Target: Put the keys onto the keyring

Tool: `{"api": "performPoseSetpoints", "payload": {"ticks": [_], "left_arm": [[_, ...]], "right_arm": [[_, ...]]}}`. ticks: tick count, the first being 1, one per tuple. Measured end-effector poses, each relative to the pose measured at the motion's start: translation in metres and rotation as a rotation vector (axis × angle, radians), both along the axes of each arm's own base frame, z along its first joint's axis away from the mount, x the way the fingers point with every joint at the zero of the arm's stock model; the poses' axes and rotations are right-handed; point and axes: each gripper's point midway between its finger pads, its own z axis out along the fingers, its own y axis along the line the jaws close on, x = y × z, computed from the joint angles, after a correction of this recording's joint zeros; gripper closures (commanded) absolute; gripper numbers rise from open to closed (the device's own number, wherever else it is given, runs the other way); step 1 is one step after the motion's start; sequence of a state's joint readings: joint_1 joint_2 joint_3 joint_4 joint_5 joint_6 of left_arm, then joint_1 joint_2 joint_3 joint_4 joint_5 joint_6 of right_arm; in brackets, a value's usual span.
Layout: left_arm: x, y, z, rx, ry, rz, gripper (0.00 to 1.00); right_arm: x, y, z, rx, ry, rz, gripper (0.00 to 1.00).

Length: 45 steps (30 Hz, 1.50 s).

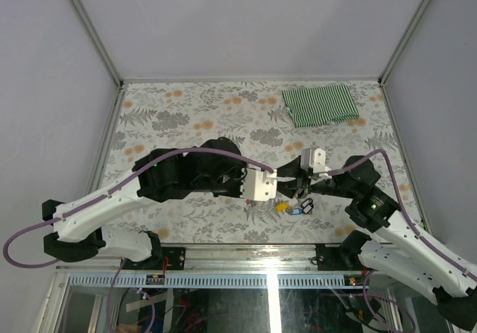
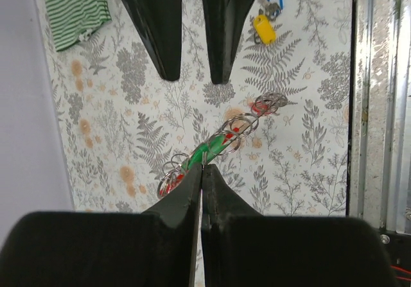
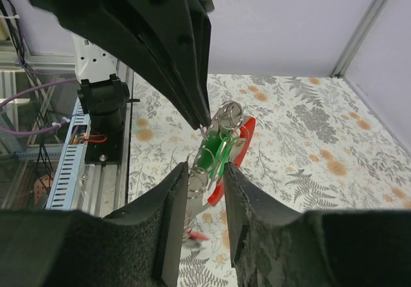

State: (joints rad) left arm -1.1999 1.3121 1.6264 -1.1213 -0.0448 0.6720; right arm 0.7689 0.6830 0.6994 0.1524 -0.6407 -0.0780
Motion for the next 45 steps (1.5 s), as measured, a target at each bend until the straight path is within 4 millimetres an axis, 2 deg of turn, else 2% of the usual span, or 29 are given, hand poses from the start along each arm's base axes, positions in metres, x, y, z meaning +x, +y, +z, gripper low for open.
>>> {"api": "performPoseSetpoints", "payload": {"ticks": [5,11,24,33,39,42,45], "left_arm": [[-0.008,0.0,0.018,-0.081,-0.001,-0.028,1.0],[-0.011,-0.002,0.019,-0.093,0.011,-0.045,1.0],[-0.015,-0.004,0.019,-0.103,0.025,-0.062,1.0],[-0.018,-0.005,0.02,-0.11,0.035,-0.074,1.0],[-0.019,-0.005,0.023,-0.125,0.032,-0.078,1.0],[-0.019,-0.005,0.026,-0.135,0.03,-0.077,1.0],[-0.019,-0.005,0.031,-0.167,0.024,-0.075,0.84]], "right_arm": [[0.0,0.018,-0.004,0.001,0.001,0.051,0.65],[-0.016,0.04,-0.01,-0.01,-0.029,0.121,0.66],[-0.006,0.042,-0.006,-0.002,-0.067,0.066,0.68],[-0.002,0.047,-0.013,-0.014,-0.054,0.067,0.79],[-0.004,0.049,-0.01,-0.002,-0.05,0.077,1.0],[-0.006,0.049,-0.008,0.005,-0.051,0.082,1.0],[-0.006,0.049,-0.004,0.02,-0.049,0.082,1.0]]}}
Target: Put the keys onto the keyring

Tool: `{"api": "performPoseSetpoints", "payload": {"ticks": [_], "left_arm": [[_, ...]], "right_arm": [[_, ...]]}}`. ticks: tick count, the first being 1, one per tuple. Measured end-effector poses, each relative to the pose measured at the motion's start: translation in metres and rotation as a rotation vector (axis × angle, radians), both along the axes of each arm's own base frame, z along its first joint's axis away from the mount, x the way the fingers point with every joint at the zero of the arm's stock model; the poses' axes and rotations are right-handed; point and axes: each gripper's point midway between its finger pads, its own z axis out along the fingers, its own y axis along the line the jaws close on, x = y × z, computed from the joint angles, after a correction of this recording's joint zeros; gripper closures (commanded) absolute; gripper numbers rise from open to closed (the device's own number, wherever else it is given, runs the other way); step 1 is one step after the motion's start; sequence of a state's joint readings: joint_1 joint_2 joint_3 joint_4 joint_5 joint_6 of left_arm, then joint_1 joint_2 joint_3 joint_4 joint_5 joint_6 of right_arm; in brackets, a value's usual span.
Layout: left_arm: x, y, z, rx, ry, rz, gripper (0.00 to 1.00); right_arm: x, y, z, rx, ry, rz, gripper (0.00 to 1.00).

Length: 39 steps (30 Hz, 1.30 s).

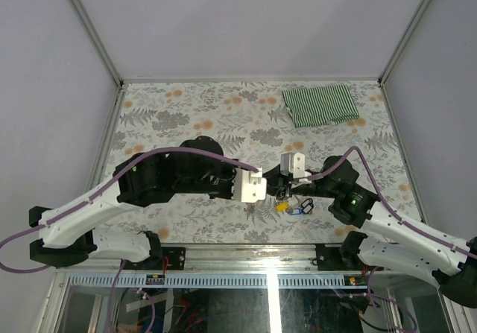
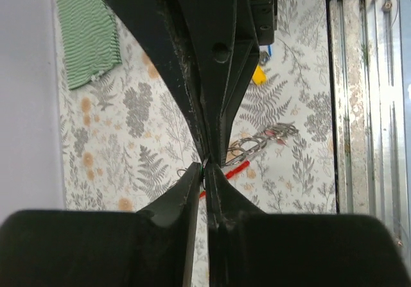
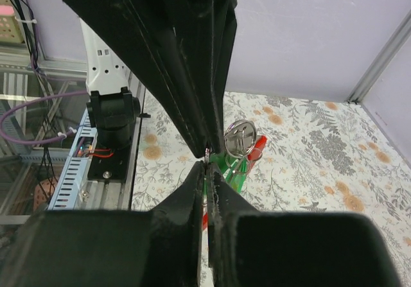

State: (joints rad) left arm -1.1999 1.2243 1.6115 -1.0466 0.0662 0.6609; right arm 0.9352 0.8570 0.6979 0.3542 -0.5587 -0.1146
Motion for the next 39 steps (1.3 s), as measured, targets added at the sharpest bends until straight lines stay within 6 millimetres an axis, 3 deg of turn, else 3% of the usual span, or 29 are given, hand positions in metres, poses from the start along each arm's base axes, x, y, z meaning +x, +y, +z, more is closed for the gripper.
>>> {"api": "performPoseSetpoints", "payload": {"ticks": [2,4,12,21,39], "left_arm": [[-0.001,-0.001,0.006,-0.05,-0.006,0.003,0.74],[-0.002,-0.001,0.015,-0.113,-0.016,0.007,0.71],[-0.024,0.017,0.058,-0.465,-0.004,0.01,0.73],[-0.043,0.019,0.069,-0.685,0.069,-0.031,0.75],[-0.056,0.002,0.085,-0.81,0.122,-0.12,0.76]], "right_arm": [[-0.002,-0.001,0.004,0.015,0.005,0.001,1.0],[-0.004,-0.003,0.008,0.027,0.015,0.003,1.0],[-0.014,-0.01,0.04,0.145,0.023,0.028,1.0],[-0.031,-0.011,0.068,0.249,0.016,0.116,1.0],[-0.046,-0.011,0.08,0.29,0.009,0.206,1.0]]}}
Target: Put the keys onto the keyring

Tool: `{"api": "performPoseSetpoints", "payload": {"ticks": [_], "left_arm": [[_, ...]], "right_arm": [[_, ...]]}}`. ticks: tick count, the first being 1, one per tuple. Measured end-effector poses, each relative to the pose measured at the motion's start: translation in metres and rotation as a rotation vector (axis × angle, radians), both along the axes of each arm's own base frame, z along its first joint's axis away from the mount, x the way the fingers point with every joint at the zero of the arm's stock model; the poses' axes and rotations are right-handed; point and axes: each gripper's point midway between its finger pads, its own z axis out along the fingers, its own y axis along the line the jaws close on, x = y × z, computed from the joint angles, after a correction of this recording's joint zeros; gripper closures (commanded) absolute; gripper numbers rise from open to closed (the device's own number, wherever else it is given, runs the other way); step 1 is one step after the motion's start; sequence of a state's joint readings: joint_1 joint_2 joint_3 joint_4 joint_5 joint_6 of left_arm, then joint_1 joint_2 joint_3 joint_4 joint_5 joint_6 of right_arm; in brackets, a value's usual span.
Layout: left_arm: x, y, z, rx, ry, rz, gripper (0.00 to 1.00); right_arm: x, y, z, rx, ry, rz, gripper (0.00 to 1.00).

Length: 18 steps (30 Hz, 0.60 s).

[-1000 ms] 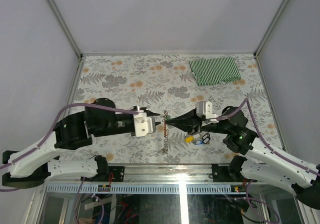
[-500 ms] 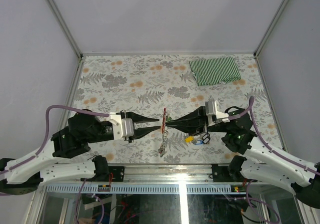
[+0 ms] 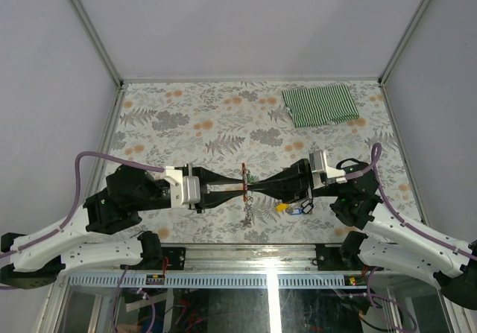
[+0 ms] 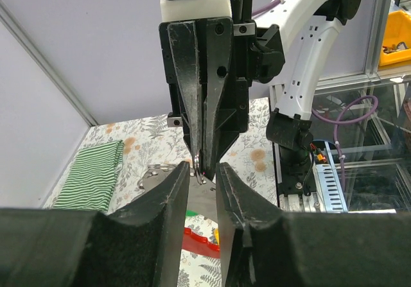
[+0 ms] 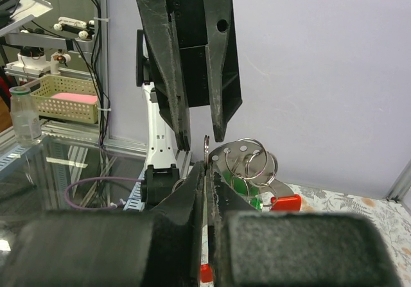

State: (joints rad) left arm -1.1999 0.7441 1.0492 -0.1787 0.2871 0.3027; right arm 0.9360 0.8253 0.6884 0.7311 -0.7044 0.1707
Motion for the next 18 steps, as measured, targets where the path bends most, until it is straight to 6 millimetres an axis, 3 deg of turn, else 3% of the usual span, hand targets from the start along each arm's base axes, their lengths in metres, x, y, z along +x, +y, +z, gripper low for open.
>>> {"api": "performPoseSetpoints", "payload": {"ticks": [13,18], "left_arm": [[0.0015,-0.0056,-0.0055,0.018,0.018,-0.002,0.83],[0.0017,-0.0072,-0.007,0.022,0.022,-0.005,1.0]], "right_arm": [[-0.0053,-0.0015,0.0023,0.006,-0.009,0.025,1.0],[-0.0055,-0.0018,0.0026,0.007,-0.008,0.025,1.0]]}}
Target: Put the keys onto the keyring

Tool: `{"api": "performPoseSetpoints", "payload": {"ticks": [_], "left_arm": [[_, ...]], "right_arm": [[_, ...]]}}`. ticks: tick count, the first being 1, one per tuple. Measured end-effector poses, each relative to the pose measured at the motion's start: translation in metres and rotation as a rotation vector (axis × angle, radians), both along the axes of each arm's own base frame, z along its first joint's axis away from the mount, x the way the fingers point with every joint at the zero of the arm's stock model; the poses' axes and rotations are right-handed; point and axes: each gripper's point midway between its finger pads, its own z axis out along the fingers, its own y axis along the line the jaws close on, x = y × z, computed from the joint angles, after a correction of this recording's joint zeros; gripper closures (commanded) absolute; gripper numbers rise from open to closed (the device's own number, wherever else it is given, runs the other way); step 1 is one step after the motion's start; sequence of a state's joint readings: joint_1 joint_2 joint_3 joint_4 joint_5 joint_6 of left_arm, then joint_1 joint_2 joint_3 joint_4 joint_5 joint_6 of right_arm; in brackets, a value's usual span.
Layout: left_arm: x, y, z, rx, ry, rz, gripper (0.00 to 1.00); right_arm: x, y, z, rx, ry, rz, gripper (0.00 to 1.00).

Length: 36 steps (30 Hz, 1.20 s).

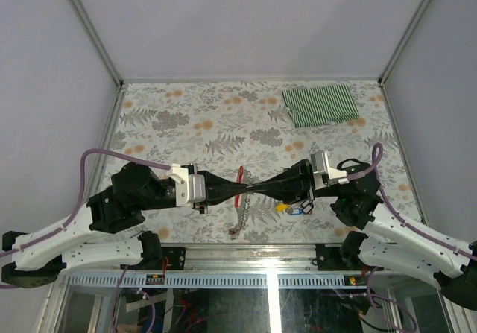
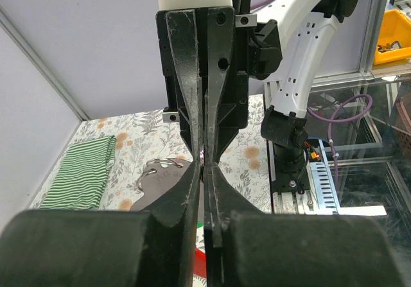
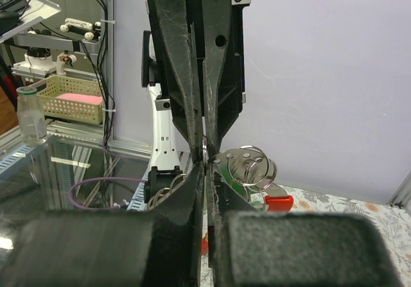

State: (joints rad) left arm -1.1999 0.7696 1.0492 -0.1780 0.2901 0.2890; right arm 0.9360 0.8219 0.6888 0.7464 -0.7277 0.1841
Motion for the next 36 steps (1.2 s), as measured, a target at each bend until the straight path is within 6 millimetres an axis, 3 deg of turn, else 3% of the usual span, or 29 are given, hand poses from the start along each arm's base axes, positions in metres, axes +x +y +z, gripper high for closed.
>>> {"api": "performPoseSetpoints", "payload": {"ticks": [3,10,14,21,36], "left_arm": [[0.0,0.0,0.0,0.001,0.004,-0.002,1.0],[0.0,-0.002,-0.007,0.039,-0.002,-0.008,1.0],[0.0,-0.001,-0.015,0.107,-0.011,-0.012,1.0],[0.003,-0.004,-0.02,0.236,-0.053,-0.024,1.0],[0.006,-0.002,-0.029,0.339,-0.101,-0.036,1.0]], "right_arm": [[0.0,0.0,0.0,0.0,-0.003,-0.002,0.99],[0.001,-0.004,-0.006,-0.04,-0.029,-0.034,0.79],[-0.002,-0.012,0.004,-0.044,-0.078,-0.058,0.72],[-0.002,-0.018,0.011,-0.087,-0.137,-0.088,0.73],[0.01,-0.005,-0.031,-0.247,-0.096,-0.088,0.76]]}}
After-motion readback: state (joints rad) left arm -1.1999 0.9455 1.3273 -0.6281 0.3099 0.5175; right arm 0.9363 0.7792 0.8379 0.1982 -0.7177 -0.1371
